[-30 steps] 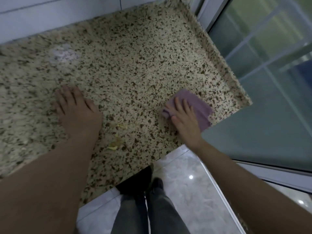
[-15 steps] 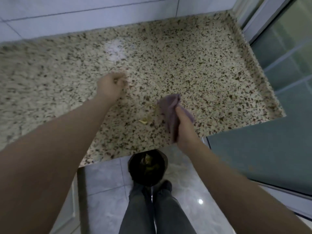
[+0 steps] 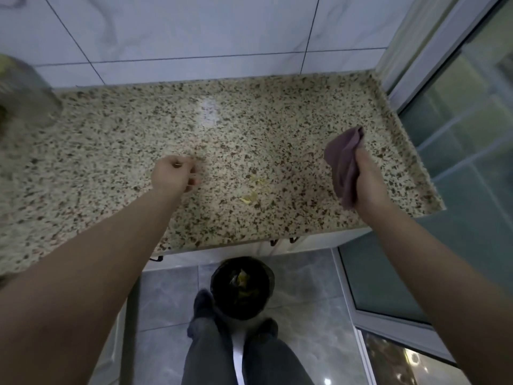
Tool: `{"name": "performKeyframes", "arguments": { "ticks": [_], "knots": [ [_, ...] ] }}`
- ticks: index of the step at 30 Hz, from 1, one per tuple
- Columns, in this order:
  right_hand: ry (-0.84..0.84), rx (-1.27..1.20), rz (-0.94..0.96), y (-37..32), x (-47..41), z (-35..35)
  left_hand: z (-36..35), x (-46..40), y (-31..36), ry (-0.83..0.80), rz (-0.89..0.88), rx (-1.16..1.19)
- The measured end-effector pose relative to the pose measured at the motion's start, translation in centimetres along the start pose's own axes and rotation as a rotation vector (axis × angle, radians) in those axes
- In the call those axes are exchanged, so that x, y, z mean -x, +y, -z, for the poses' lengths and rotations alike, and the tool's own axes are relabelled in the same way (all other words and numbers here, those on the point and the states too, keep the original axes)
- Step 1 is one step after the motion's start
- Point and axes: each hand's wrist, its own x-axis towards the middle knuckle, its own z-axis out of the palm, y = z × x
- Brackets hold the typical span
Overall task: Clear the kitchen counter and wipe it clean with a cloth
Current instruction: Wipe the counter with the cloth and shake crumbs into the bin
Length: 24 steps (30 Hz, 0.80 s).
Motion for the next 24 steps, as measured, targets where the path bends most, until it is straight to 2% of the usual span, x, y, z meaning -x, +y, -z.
{"name": "performKeyframes", "arguments": {
  "ticks": [4, 7, 11, 20, 24],
  "knots": [
    [-0.002, 0.183, 0.137, 0.7, -0.8, 1.5, 0.9, -0.6, -1.0, -0.069, -0.013, 0.000],
    [-0.071, 0.540, 0.074, 3.9, -1.3, 0.7, 1.5, -1.3, -2.1, -0.102, -0.058, -0.073],
    [-0.066, 0.899, 0.038, 9.2, -2.3, -2.7, 2.4, -2.7, -3.4, -0.142, -0.122, -0.100],
    [-0.262, 0.842, 0.212, 8.8, -6.9, -11.4, 3.4, -5.0, -4.3, -0.163, -0.122, 0.050],
    [-0.369, 0.874, 0.268, 7.1, -11.4, -14.7, 3.8, -5.2, -4.9, -0.228, -0.204, 0.060]
  ]
}}
